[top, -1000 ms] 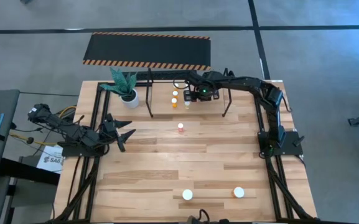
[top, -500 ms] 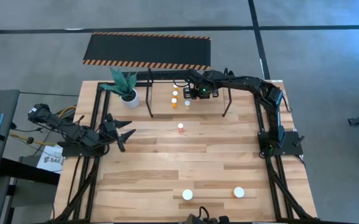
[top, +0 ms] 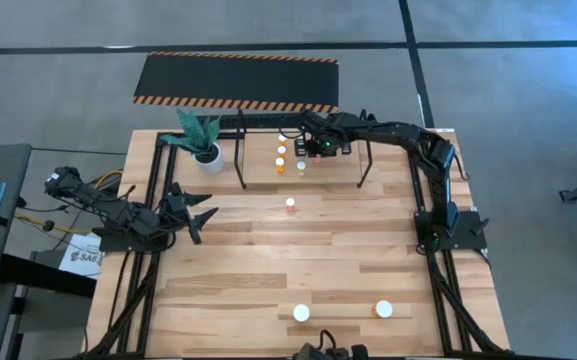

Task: Pick and place medicine bottles onto shelf by color
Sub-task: Put the right small pink pill bottle aligned with the other pink pill bottles on the shelf, then put the small pink pill bottle aligned with the other yellow pill bottles on the shelf

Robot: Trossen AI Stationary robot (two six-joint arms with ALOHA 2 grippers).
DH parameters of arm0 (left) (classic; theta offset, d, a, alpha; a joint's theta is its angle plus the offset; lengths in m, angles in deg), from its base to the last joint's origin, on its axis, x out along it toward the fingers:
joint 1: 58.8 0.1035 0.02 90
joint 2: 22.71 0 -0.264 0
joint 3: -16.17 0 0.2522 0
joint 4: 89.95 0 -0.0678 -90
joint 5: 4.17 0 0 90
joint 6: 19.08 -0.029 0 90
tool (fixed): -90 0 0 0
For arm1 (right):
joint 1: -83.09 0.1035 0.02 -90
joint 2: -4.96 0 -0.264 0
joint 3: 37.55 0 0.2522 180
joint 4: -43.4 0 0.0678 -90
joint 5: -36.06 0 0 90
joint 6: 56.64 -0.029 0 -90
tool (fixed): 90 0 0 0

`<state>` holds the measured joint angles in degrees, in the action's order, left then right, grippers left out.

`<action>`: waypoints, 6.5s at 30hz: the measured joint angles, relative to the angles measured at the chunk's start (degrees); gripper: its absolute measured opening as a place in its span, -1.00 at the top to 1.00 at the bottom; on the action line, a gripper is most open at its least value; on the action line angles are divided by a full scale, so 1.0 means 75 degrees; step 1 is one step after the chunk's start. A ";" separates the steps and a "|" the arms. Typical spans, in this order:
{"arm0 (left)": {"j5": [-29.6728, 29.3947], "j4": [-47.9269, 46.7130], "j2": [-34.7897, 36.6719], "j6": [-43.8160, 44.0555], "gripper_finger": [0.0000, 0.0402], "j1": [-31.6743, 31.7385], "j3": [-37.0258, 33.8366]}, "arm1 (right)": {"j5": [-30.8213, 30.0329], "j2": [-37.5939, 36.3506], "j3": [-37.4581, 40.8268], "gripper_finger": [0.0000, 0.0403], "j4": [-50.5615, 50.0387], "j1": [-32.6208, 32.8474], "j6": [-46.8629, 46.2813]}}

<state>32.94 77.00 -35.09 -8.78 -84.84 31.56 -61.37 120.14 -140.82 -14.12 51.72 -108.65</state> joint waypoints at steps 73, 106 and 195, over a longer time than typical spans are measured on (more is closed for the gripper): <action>0.0013 0.0001 -0.0005 0.0001 -0.04 0.0000 0.0000 | -0.0135 0.0350 -0.0937 -0.43 -0.0538 0.3289 -0.2633; 0.0003 0.0003 0.0003 0.0003 -0.04 0.0000 0.0000 | -0.0022 0.1565 -0.2384 -0.43 -0.1883 0.3164 -0.2468; 0.0000 0.0003 0.0003 0.0000 -0.04 0.0000 0.0000 | 0.0400 0.1093 -0.2384 0.44 -0.4272 0.1907 -0.1793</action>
<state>32.94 77.02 -35.07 -8.78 -84.84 31.56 -58.37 128.34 -158.70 -46.16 66.02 -122.09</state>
